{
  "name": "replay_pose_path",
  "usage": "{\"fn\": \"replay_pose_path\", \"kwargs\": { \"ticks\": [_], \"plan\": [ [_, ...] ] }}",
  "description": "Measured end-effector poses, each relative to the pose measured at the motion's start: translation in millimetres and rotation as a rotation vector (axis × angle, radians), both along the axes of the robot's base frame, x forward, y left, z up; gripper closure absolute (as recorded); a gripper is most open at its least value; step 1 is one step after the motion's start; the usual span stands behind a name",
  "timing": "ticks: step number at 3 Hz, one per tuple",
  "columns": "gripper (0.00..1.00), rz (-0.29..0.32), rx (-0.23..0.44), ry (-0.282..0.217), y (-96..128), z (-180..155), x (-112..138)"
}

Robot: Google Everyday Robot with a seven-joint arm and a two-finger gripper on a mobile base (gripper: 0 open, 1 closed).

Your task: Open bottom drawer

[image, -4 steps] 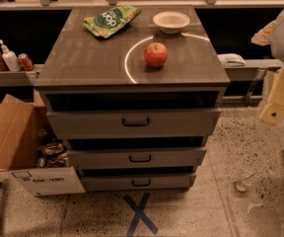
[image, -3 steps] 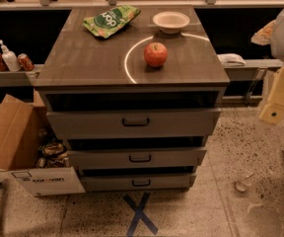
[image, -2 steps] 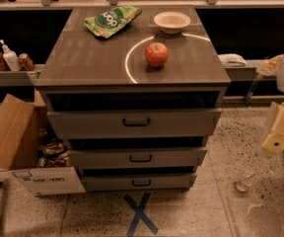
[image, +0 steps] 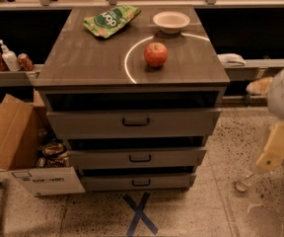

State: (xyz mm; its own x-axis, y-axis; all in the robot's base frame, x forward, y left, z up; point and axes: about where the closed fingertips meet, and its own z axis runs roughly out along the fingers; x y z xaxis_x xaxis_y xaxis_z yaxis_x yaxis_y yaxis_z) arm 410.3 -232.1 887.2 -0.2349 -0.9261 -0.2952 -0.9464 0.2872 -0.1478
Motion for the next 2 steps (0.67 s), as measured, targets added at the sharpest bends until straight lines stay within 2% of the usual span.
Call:
{"fn": "replay_pose_path", "kwargs": {
  "ticks": [1, 2],
  "plan": [
    [0.00, 0.074, 0.101, 0.068, -9.5, -103.6, -13.9],
    [0.00, 0.164, 0.205, 0.127, -1.4, -171.6, -26.9]
  ]
}}
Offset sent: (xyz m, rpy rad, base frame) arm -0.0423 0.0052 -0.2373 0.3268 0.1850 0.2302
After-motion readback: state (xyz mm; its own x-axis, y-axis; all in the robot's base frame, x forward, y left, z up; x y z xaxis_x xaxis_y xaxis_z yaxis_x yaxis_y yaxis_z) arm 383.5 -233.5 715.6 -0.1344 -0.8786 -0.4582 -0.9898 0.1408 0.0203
